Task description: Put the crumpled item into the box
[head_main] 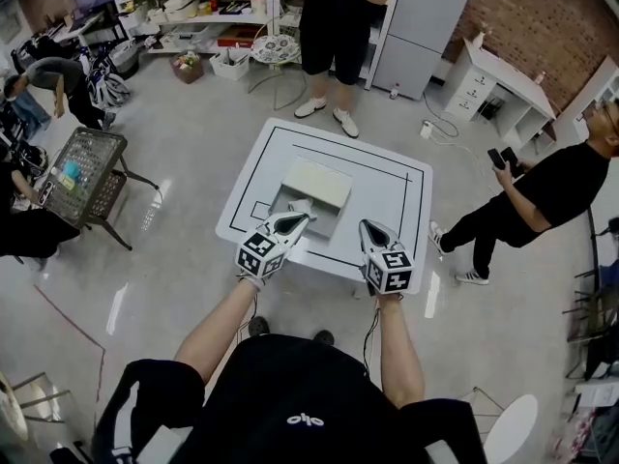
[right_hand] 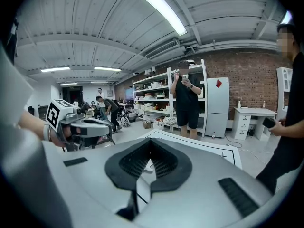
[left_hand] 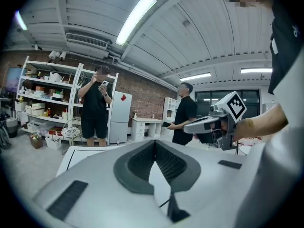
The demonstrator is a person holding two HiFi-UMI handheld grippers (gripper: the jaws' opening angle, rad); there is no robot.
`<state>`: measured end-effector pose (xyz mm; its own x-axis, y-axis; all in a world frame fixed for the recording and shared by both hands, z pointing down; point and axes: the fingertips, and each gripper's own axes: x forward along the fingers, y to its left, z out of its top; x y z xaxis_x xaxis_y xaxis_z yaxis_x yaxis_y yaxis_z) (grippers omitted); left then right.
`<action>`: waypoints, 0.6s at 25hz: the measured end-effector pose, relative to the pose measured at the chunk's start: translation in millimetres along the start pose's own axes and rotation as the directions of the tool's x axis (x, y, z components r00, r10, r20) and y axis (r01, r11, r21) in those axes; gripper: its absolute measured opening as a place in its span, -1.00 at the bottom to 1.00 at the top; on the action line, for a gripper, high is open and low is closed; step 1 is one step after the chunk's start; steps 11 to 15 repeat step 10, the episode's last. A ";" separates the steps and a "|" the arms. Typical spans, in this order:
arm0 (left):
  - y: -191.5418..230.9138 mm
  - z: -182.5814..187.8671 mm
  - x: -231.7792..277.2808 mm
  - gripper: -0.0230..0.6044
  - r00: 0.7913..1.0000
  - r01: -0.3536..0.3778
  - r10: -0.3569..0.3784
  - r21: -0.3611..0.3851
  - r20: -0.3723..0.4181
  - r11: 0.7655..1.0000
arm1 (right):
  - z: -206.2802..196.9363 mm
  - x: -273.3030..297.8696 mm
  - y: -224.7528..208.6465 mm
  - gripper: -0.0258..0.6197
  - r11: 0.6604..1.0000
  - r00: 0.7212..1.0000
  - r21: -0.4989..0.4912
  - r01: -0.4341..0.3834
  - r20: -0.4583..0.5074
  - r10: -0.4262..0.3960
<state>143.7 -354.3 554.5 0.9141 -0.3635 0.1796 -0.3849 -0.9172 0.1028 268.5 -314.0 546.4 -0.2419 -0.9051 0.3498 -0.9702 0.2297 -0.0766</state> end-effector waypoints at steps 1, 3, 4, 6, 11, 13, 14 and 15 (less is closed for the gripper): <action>0.6 0.6 -1.0 -0.93 1.000 -0.002 0.002 0.000 0.000 1.000 | 1.2 0.5 0.9 -0.89 1.000 1.000 -0.001 -0.003 0.000 0.003; 1.8 1.1 -2.7 -0.93 1.000 -0.006 0.006 0.001 0.001 1.000 | 3.1 2.0 2.9 -0.89 1.000 1.000 -0.005 -0.007 0.002 0.007; 2.3 0.9 -3.7 -0.93 1.000 -0.007 0.007 0.002 0.001 1.000 | 3.5 2.6 4.0 -0.89 1.000 1.000 -0.006 -0.008 0.003 0.008; 2.7 -0.2 -5.1 -0.93 1.000 -0.008 0.008 0.001 0.001 1.000 | 3.0 3.3 5.5 -0.89 1.000 1.000 -0.006 -0.010 0.004 0.010; 3.6 -4.4 -3.6 -0.93 1.000 -0.011 0.011 -0.001 -0.003 1.000 | 0.2 5.6 4.5 -0.89 1.000 1.000 -0.006 -0.014 0.003 0.014; 3.6 -4.4 -3.6 -0.93 1.000 -0.011 0.011 -0.001 -0.003 1.000 | 0.2 5.6 4.5 -0.89 1.000 1.000 -0.006 -0.014 0.003 0.014; 3.6 -4.4 -3.6 -0.93 1.000 -0.011 0.011 -0.001 -0.003 1.000 | 0.2 5.6 4.5 -0.89 1.000 1.000 -0.006 -0.014 0.003 0.014; 3.6 -4.4 -3.6 -0.93 1.000 -0.011 0.011 -0.001 -0.003 1.000 | 0.2 5.6 4.5 -0.89 1.000 1.000 -0.006 -0.014 0.003 0.014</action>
